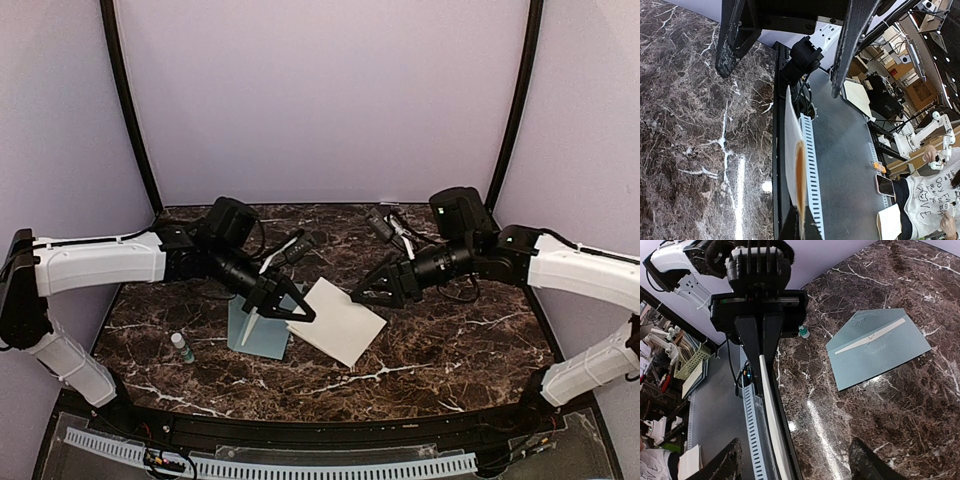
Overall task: Place the letter into the envelope and seal it
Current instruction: Fold the letter.
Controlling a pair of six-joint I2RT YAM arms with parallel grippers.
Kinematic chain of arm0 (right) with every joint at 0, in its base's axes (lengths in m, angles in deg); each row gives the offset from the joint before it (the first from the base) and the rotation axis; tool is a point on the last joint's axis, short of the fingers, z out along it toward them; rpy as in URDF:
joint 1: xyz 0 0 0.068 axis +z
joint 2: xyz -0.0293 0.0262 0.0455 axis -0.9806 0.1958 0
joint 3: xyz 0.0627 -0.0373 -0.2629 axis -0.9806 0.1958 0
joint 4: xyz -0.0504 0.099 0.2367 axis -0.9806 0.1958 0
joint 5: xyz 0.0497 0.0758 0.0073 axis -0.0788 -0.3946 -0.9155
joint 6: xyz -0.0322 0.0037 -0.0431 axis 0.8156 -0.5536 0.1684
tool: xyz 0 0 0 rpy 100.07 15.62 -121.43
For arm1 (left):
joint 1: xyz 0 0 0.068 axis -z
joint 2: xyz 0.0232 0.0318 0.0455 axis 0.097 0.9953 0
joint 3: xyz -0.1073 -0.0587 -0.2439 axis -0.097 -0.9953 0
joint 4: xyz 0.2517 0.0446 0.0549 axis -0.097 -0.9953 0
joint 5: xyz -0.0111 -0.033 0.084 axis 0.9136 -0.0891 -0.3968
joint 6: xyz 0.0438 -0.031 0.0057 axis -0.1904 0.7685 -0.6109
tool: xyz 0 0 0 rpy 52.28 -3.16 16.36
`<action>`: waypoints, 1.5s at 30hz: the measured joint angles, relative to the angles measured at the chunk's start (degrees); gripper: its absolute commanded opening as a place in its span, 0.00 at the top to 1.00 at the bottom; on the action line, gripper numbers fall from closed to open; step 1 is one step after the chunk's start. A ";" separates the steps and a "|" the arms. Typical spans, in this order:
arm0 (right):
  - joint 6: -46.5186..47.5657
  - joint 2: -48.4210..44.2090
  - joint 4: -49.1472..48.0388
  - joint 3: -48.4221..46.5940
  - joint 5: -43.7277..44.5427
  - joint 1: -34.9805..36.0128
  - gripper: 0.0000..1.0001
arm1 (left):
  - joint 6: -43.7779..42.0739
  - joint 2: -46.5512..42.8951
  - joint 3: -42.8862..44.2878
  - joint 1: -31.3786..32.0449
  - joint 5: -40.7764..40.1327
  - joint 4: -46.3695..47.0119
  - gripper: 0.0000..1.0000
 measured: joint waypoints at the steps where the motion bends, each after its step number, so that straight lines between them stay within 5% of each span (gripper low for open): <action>1: -0.26 0.33 -0.39 0.22 -0.50 0.11 0.41 | -0.20 0.31 0.15 0.00 0.20 -0.31 1.00; 11: -1.70 3.21 -2.82 1.29 -3.23 1.57 0.55 | -1.44 1.70 0.68 0.00 0.85 -1.55 1.00; 15: -2.27 4.17 -3.74 1.38 -3.69 2.14 0.72 | -1.64 1.81 0.70 0.00 1.05 -1.62 1.00; 19: -2.62 4.79 -5.18 1.38 -4.39 2.38 1.00 | -1.64 1.81 0.79 0.00 1.16 -1.62 1.00; 21: -2.36 4.90 -6.01 1.40 -4.59 2.49 1.00 | -1.64 1.81 0.81 0.00 1.18 -1.62 0.98; 22: -2.58 4.90 -6.40 1.42 -4.66 2.56 1.00 | -1.64 1.81 0.81 0.00 1.16 -1.60 0.92; 24: -2.58 4.81 -6.88 1.42 -4.39 2.56 1.00 | -1.51 1.79 0.81 -0.02 0.76 -1.49 0.53; 26: -2.78 4.52 -8.11 1.46 -3.37 2.56 1.00 | -0.66 1.64 0.79 -0.02 -1.46 -0.63 0.28; 27: -3.04 4.07 -9.25 1.68 -2.34 2.56 1.00 | 0.04 1.36 0.74 -0.17 -3.19 0.28 0.24; 36: -7.87 -5.31 -29.81 6.93 11.17 3.15 1.00 | 16.96 -13.86 -11.96 -8.81 -16.44 25.59 0.13; 45: -9.84 3.39 -48.15 3.43 15.69 5.62 1.00 | 31.91 -15.91 -13.18 -7.69 -13.35 46.88 0.11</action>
